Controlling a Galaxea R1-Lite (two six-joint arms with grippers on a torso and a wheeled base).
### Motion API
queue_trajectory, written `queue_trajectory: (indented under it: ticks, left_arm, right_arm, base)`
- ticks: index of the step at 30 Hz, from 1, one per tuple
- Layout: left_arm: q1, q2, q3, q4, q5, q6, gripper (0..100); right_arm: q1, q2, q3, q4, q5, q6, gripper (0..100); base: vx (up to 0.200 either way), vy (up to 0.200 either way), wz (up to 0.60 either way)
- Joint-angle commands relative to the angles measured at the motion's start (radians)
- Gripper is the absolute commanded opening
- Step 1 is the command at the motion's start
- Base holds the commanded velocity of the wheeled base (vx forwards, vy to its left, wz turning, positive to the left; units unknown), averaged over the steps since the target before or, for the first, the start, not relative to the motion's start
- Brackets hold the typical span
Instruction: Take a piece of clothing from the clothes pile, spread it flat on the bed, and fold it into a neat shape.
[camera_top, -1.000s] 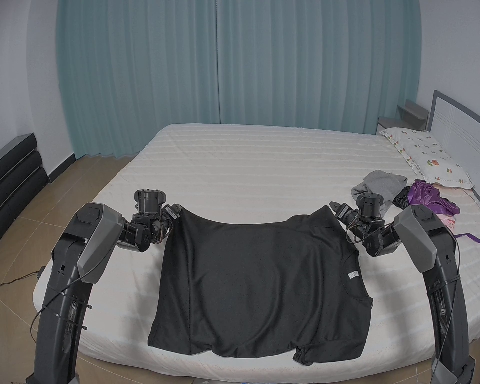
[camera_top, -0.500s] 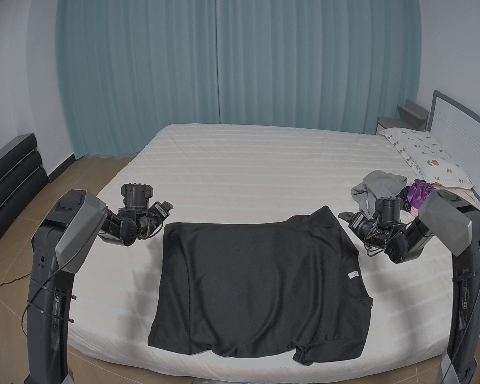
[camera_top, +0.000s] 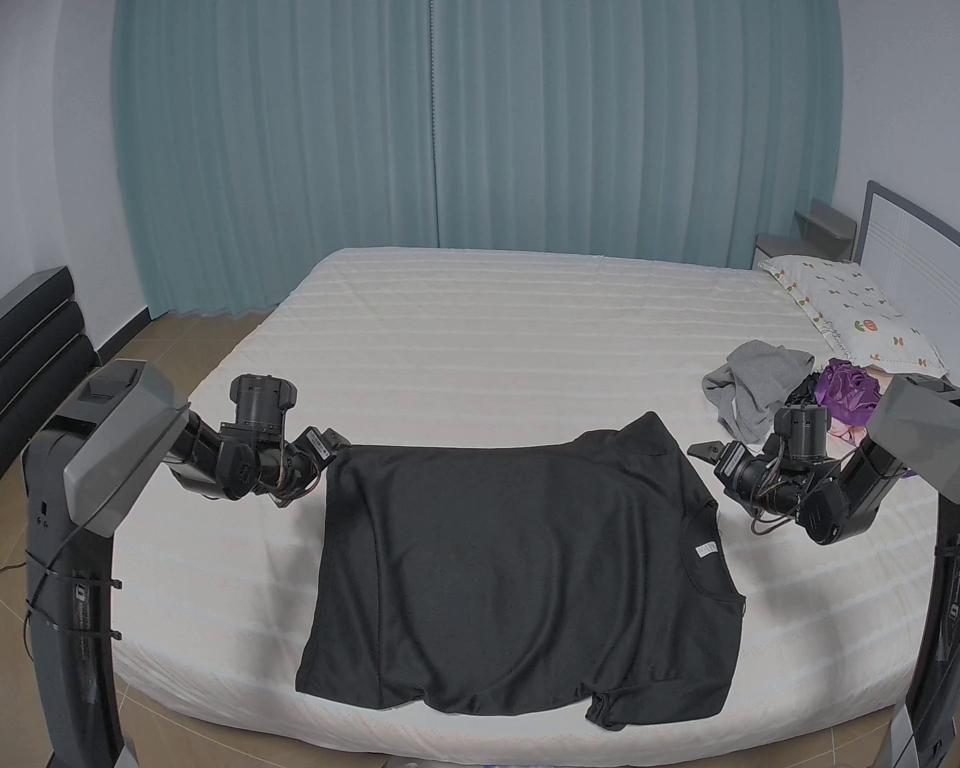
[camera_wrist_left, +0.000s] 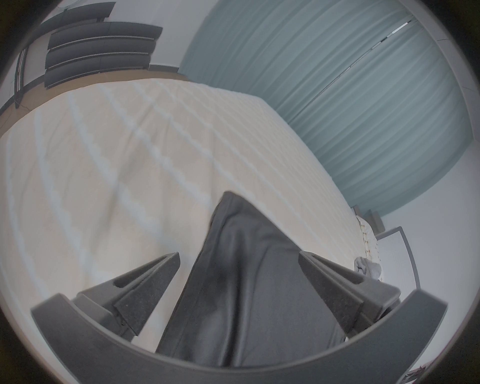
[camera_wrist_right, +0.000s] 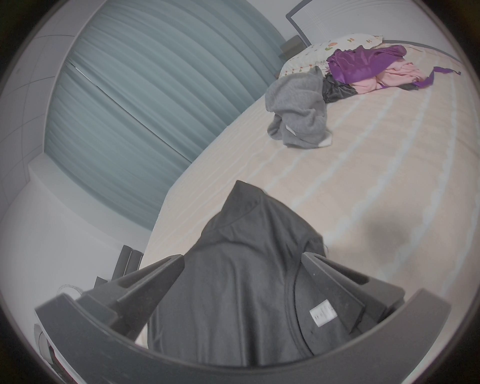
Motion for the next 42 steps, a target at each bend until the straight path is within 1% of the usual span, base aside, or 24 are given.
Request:
queue_trajectory:
  ticks: [1, 3, 4, 5, 8, 12, 16, 21, 25, 30, 34, 35, 38, 42]
  left_arm:
    - [-0.001, -0.242, 0.294, -0.051, -0.044, -0.008, 100]
    - [-0.001, -0.289, 0.397, -0.111, -0.055, -0.012, 100]
    - [-0.001, -0.292, 0.403, -0.116, -0.055, -0.012, 100]
    - [-0.001, -0.332, 0.489, -0.168, -0.056, -0.028, 100]
    - [-0.004, -0.380, 0.591, -0.214, -0.056, -0.074, 100]
    - [-0.008, -0.440, 0.727, -0.268, -0.062, -0.095, 100]
    - [-0.019, -0.489, 0.833, -0.312, -0.064, -0.130, 100]
    - [-0.043, -0.539, 0.917, -0.348, -0.067, -0.169, 100]
    - [-0.077, -0.547, 0.971, -0.395, -0.082, -0.224, 100]
    - [-0.085, -0.542, 1.028, -0.461, -0.084, -0.226, 100]
    - [-0.085, -0.533, 1.046, -0.475, -0.084, -0.227, 100]
    - [-0.085, -0.521, 1.065, -0.476, -0.087, -0.227, 100]
    - [-0.083, -0.509, 1.078, -0.492, -0.090, -0.227, 100]
    - [-0.083, -0.504, 1.097, -0.525, -0.110, -0.229, 100]
  right_arm:
    - [-0.004, -0.147, 0.238, -0.058, 0.026, -0.004, 100]
    - [-0.006, -0.187, 0.305, -0.075, 0.043, -0.004, 100]
    - [-0.007, -0.190, 0.310, -0.077, 0.043, -0.004, 100]
    - [-0.007, -0.225, 0.373, -0.088, 0.052, -0.004, 100]
    - [-0.004, -0.267, 0.456, -0.103, 0.054, -0.006, 100]
    - [0.008, -0.300, 0.551, -0.146, 0.055, 0.000, 100]
    - [0.013, -0.307, 0.631, -0.186, 0.075, 0.004, 100]
    - [0.022, -0.290, 0.667, -0.229, 0.073, 0.004, 100]
    - [0.024, -0.296, 0.698, -0.232, 0.075, 0.005, 100]
    - [0.030, -0.296, 0.717, -0.232, 0.077, 0.005, 100]
    - [0.030, -0.297, 0.726, -0.232, 0.083, 0.007, 100]
    - [0.028, -0.300, 0.733, -0.233, 0.096, 0.008, 100]
    - [0.030, -0.302, 0.736, -0.233, 0.104, 0.019, 100]
    - [0.030, -0.300, 0.738, -0.233, 0.104, 0.030, 100]
  base:
    - [0.000, 0.000, 0.00]
    - [0.000, 0.000, 0.00]
    - [0.000, 0.000, 0.00]
    - [0.000, 0.000, 0.00]
    - [0.000, 0.000, 0.00]
    - [0.000, 0.000, 0.00]
    - [0.000, 0.000, 0.00]
    - [0.000, 0.000, 0.00]
    - [0.000, 0.000, 0.00]
    - [0.000, 0.000, 0.00]
    - [0.000, 0.000, 0.00]
    - [0.000, 0.000, 0.00]
    - [0.000, 0.000, 0.00]
    - [-0.200, 0.000, 0.00]
